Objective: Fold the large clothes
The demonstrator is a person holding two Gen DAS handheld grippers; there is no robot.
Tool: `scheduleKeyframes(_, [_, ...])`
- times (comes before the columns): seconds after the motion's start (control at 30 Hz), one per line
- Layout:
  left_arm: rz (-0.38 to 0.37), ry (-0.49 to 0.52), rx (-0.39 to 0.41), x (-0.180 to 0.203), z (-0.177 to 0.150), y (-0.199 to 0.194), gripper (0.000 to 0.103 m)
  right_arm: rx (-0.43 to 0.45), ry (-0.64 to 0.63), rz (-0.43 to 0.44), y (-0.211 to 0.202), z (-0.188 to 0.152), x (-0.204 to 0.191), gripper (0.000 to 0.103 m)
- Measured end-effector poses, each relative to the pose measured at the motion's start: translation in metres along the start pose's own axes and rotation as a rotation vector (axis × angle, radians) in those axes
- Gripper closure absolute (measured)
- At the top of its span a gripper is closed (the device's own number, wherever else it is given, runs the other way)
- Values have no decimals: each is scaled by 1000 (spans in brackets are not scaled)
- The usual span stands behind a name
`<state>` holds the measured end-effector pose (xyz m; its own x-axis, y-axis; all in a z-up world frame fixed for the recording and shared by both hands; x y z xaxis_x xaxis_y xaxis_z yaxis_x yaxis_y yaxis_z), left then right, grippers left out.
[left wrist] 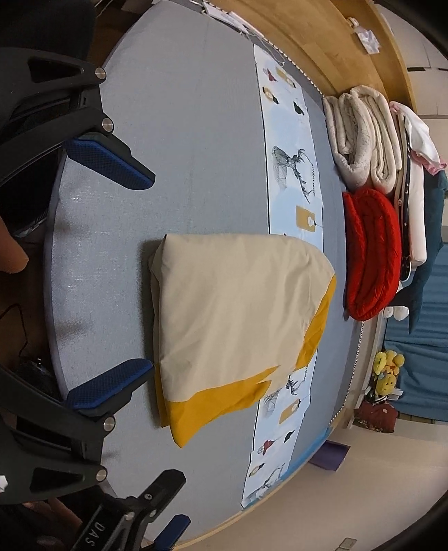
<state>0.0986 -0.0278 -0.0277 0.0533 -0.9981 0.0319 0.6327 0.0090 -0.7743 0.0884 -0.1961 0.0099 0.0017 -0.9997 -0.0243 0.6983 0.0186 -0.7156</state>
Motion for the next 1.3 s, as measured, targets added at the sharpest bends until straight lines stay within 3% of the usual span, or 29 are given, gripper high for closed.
scheduleKeyframes(1.3, [-53,-8,-11,0,0,5,5,16,-74,47,-2,-5,-21,0])
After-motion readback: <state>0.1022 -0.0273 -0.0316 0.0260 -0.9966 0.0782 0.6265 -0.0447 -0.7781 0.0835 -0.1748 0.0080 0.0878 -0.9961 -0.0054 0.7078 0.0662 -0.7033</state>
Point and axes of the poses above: each gripper's, at about its wrist camera, not at the fingertips, and y roughly the way its jaws point, x to its right, z to its top, the point moved 1 cm from there along y, roughly the way its jaws point, and after that the axes turned 1 degree about y, right-handed, at the moved point
